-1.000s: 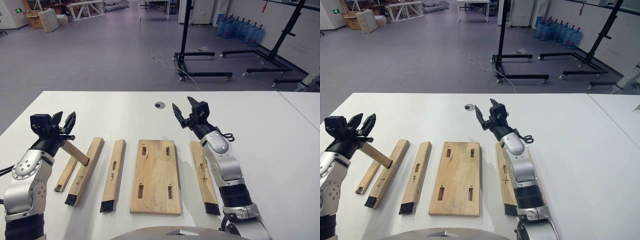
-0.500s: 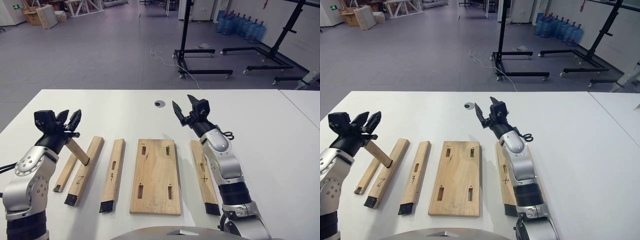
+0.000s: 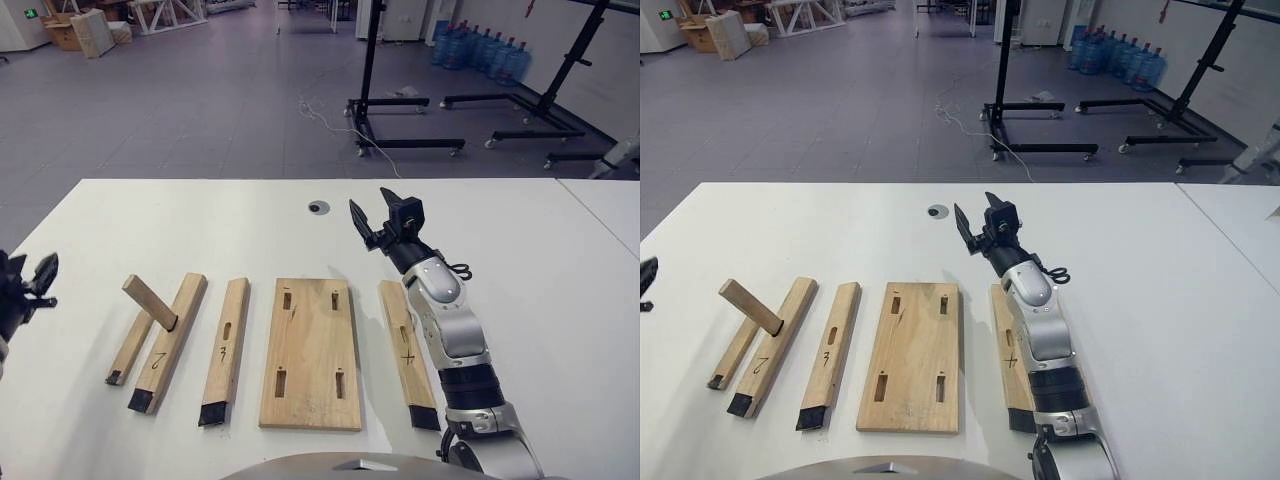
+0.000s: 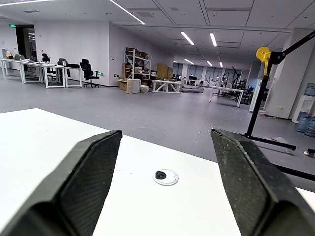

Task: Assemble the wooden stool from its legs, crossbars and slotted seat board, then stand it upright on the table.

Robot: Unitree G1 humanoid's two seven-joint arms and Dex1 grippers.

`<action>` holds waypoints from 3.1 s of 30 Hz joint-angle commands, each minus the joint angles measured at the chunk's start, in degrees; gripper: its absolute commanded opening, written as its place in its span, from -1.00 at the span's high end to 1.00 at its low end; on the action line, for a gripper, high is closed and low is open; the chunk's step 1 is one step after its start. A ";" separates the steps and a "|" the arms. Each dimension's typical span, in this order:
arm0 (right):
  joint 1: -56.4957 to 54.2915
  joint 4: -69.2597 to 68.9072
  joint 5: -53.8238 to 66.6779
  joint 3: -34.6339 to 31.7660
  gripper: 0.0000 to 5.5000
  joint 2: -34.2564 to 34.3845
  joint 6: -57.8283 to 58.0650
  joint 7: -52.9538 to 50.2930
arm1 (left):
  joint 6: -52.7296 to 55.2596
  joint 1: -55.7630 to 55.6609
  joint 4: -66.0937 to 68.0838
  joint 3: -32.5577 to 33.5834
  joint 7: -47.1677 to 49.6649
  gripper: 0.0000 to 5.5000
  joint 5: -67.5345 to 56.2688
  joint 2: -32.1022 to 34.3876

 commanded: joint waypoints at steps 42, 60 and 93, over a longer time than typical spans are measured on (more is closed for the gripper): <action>2.78 -3.11 0.30 0.36 -0.21 0.25 2.83 -1.53 | 11.60 11.44 -13.25 -20.90 -5.66 0.26 2.77 -7.51; -5.67 -4.24 22.90 -8.14 -0.21 2.73 5.68 7.76 | 16.98 -13.90 -23.52 -16.33 0.85 0.26 -19.95 -19.41; -4.17 -8.65 62.55 -3.79 -0.48 10.50 34.89 16.54 | 25.46 -22.67 -15.57 -23.79 -26.38 0.26 -43.93 -4.51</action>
